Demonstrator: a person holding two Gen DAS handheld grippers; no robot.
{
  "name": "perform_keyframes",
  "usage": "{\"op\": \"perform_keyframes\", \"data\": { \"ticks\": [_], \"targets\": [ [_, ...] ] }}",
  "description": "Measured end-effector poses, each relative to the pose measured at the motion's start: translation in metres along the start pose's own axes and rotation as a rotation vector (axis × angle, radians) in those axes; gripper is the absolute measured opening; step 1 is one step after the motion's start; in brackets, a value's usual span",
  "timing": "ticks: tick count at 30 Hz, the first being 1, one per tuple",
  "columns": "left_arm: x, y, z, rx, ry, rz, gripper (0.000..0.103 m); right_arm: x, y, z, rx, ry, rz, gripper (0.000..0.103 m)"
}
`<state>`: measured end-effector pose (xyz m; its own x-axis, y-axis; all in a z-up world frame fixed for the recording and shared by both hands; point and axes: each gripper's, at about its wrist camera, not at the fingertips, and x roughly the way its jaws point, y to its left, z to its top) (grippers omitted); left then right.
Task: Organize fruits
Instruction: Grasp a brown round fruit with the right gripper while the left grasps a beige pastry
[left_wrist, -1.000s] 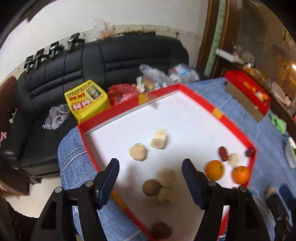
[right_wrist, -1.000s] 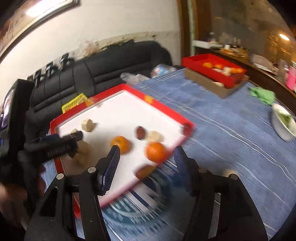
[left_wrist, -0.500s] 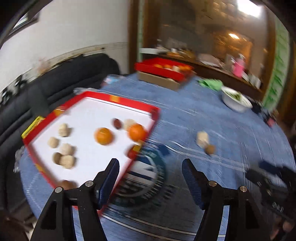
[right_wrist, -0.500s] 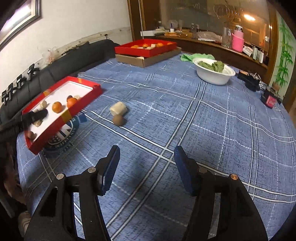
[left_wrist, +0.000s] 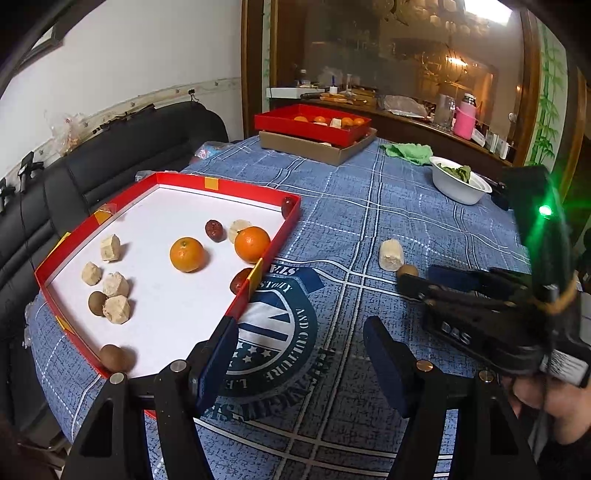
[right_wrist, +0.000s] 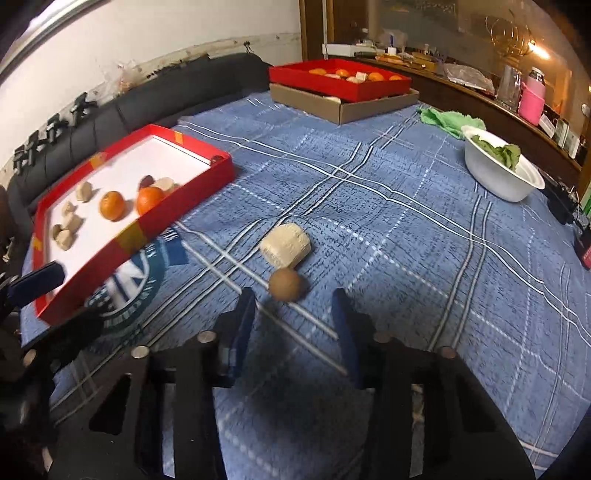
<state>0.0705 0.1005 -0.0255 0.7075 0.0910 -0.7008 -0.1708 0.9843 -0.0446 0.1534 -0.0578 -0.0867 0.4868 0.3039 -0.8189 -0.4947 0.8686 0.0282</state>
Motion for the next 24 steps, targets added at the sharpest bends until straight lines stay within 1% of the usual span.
{"op": "perform_keyframes", "data": {
  "ticks": [1,3,8,13,17,20,24],
  "targets": [
    [0.001,-0.001,0.000,0.003,0.001,-0.001,0.068,0.002,0.000,0.001,0.003,0.003,0.001,0.030],
    [0.002,-0.002,0.001,0.005,0.002,-0.005,0.068,0.006,0.001,0.003,-0.002,0.010,0.006,0.021],
    [0.005,-0.005,0.005,0.005,-0.001,-0.008,0.068,0.005,0.001,0.001,0.006,0.015,0.011,0.021],
    [0.014,-0.021,0.010,0.031,0.013,-0.032,0.068,-0.012,-0.012,-0.012,0.037,0.000,0.003,0.020],
    [0.026,-0.047,0.019,0.071,0.023,-0.070,0.068,-0.035,-0.031,-0.027,0.071,-0.025,-0.022,0.020],
    [0.040,-0.070,0.029,0.111,0.026,-0.090,0.068,-0.051,-0.051,-0.036,0.123,-0.055,-0.041,0.020],
    [0.065,-0.093,0.043,0.133,0.045,-0.080,0.068,-0.063,-0.071,-0.039,0.188,-0.100,-0.041,0.020]
  ]
}}
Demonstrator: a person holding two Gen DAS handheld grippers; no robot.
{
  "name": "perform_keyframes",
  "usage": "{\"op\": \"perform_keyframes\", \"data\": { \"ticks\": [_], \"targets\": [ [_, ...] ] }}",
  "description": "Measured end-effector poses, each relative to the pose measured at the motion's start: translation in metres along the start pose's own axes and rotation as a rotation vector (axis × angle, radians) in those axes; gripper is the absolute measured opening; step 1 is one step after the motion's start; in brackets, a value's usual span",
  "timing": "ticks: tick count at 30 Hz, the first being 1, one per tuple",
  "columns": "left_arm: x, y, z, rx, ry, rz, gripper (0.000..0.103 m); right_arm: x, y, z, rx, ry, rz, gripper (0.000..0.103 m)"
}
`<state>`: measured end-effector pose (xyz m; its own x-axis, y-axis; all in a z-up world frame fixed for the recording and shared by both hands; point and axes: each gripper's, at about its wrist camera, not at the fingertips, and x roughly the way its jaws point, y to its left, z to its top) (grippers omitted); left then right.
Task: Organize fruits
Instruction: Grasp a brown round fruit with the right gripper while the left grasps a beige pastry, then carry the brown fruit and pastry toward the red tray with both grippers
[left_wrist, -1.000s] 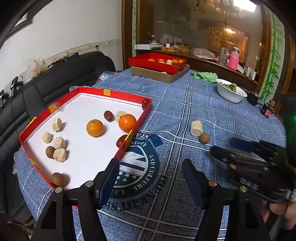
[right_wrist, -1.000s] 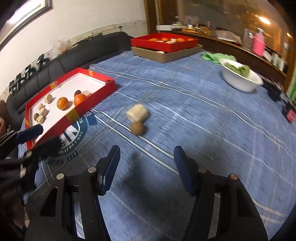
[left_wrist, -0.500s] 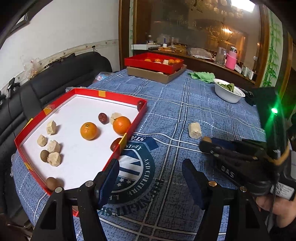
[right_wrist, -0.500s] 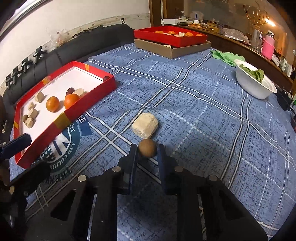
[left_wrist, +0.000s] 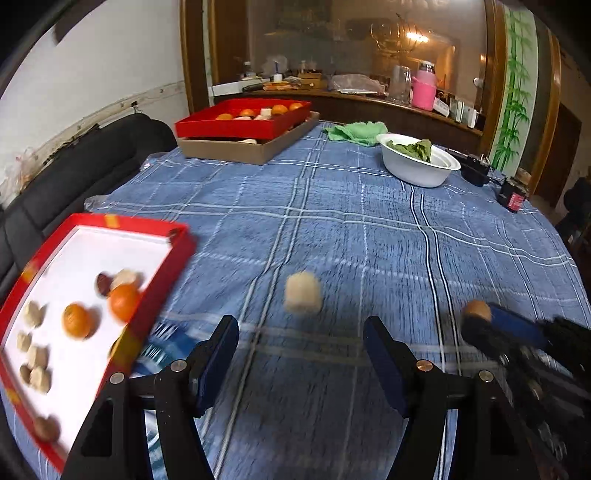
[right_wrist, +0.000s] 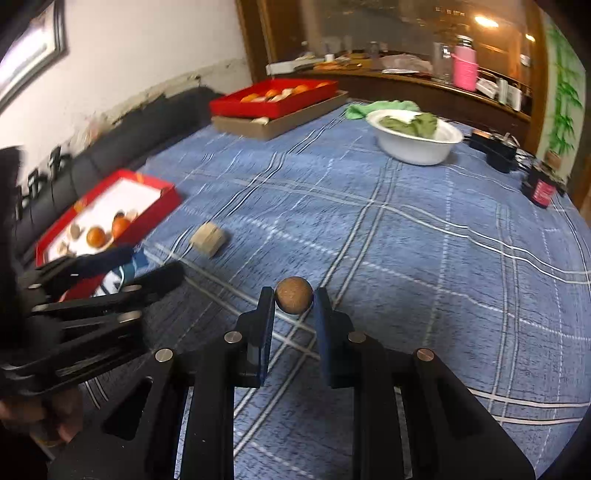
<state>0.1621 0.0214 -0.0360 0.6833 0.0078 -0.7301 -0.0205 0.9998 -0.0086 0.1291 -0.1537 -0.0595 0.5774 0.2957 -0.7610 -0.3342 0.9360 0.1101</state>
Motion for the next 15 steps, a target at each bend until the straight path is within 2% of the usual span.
{"op": "perform_keyframes", "data": {
  "ticks": [2,4,5,6,8,11,15],
  "targets": [
    [0.014,-0.003,0.007,-0.011,0.013,0.018,0.068,-0.001,-0.004,0.002,0.014,-0.014,0.011,0.020],
    [0.026,-0.002,0.009,-0.023,0.029,0.013,0.060,0.000,-0.005,0.002,0.018,-0.016,0.022,0.020],
    [0.036,-0.002,0.009,-0.029,0.062,0.018,0.036,0.002,-0.005,0.002,0.019,-0.014,0.026,0.020],
    [0.042,-0.002,0.008,-0.032,0.082,0.025,0.026,0.002,-0.005,0.002,0.020,-0.013,0.030,0.020],
    [0.043,0.002,0.010,-0.051,0.074,0.005,0.025,0.002,-0.006,0.002,0.023,-0.015,0.034,0.020],
    [0.040,0.002,0.005,-0.046,0.074,0.014,0.025,0.003,-0.006,0.001,0.020,-0.015,0.040,0.020],
    [0.021,0.004,-0.009,-0.065,0.072,-0.006,0.025,0.002,-0.004,0.000,0.014,-0.016,0.037,0.020]
  ]
}}
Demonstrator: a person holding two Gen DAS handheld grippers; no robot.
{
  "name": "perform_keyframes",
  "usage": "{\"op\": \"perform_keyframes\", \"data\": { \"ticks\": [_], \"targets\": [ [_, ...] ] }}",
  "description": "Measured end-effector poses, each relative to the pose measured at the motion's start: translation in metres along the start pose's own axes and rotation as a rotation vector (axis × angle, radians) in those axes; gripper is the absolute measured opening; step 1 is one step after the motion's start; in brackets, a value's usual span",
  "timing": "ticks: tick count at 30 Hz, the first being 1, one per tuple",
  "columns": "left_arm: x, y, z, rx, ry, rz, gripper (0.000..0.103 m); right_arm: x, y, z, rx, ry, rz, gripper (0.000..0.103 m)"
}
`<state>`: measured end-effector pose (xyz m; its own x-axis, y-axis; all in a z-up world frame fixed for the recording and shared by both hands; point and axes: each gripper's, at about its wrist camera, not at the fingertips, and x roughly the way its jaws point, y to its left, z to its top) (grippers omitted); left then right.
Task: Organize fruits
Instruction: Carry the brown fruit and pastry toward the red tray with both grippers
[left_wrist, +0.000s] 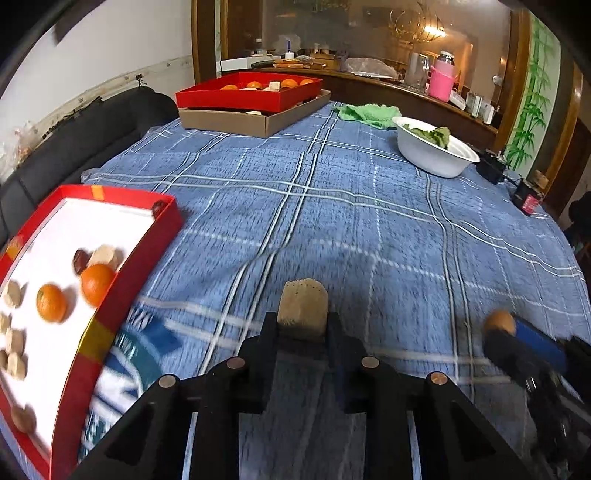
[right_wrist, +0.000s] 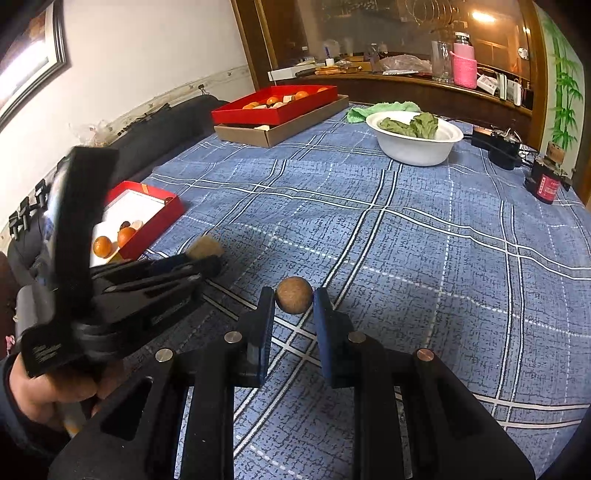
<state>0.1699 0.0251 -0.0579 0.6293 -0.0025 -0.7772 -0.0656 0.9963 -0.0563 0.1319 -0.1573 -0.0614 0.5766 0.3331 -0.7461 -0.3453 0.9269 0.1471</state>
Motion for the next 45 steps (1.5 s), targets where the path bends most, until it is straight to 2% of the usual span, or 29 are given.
{"op": "perform_keyframes", "data": {
  "ticks": [6,17,34,45],
  "targets": [
    [-0.028,-0.004,-0.026,-0.004,-0.010,-0.001,0.025,-0.007,0.012,-0.002,-0.025,0.009,-0.014,0.020],
    [-0.063,-0.002,-0.046,-0.017,-0.057,0.002,0.025,-0.046,0.035,-0.032,-0.048,-0.002,-0.029,0.020],
    [-0.066,0.006,-0.059,-0.033,-0.060,0.027,0.025,-0.050,0.046,-0.038,-0.051,-0.036,-0.060,0.020],
    [-0.063,0.006,-0.058,-0.038,-0.046,0.058,0.025,-0.041,0.038,-0.043,-0.023,-0.034,-0.030,0.020]
  ]
}}
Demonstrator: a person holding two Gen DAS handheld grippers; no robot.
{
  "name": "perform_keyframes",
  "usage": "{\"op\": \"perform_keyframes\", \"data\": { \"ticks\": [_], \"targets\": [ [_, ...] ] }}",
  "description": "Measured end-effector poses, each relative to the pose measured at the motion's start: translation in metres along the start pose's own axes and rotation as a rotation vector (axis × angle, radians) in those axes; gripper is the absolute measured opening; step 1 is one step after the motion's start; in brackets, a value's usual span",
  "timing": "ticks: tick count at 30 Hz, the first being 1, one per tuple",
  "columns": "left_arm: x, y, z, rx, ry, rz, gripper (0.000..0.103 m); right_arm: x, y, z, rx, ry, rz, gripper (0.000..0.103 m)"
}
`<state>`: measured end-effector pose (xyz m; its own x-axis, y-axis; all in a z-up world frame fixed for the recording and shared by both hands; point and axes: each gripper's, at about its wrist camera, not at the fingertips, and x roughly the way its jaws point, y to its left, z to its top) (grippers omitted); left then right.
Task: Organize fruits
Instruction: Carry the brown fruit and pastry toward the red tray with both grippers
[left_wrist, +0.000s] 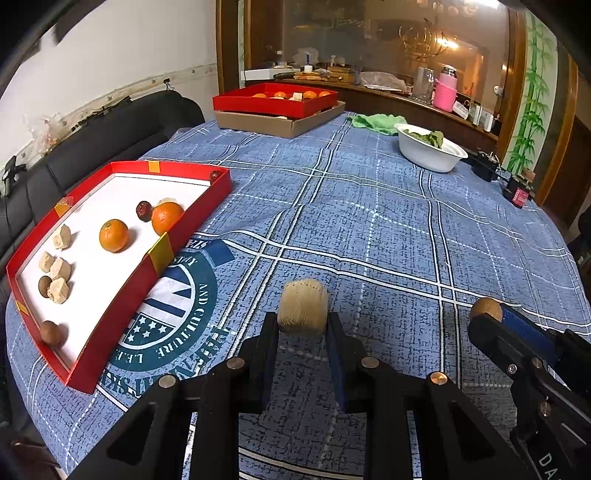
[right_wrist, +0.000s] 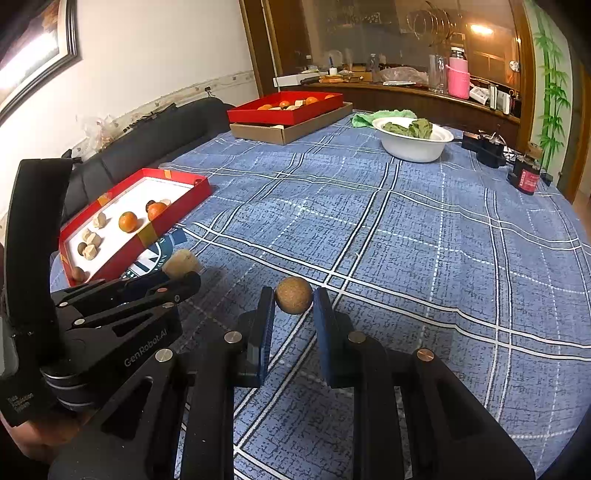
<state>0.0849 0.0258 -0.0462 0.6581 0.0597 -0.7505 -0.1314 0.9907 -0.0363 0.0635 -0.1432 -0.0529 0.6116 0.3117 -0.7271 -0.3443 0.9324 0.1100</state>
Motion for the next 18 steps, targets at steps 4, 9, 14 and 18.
{"op": "perform_keyframes", "data": {
  "ticks": [4,9,14,18],
  "targets": [
    [0.0003,0.0029,0.0001,-0.012,-0.001,0.007,0.025,0.0001,0.0000,-0.0010,0.001,-0.006,0.010,0.020],
    [0.0007,0.0056,-0.0005,-0.025,0.001,0.017,0.025,-0.0008,-0.0013,-0.0013,0.005,-0.014,0.017,0.020],
    [-0.0007,0.0056,-0.0009,-0.026,-0.007,0.021,0.025,-0.0023,-0.0009,-0.0017,0.002,-0.023,0.017,0.020],
    [0.0001,0.0061,-0.0006,-0.030,-0.003,0.016,0.025,-0.0026,-0.0012,-0.0022,0.004,-0.024,0.016,0.020]
  ]
}}
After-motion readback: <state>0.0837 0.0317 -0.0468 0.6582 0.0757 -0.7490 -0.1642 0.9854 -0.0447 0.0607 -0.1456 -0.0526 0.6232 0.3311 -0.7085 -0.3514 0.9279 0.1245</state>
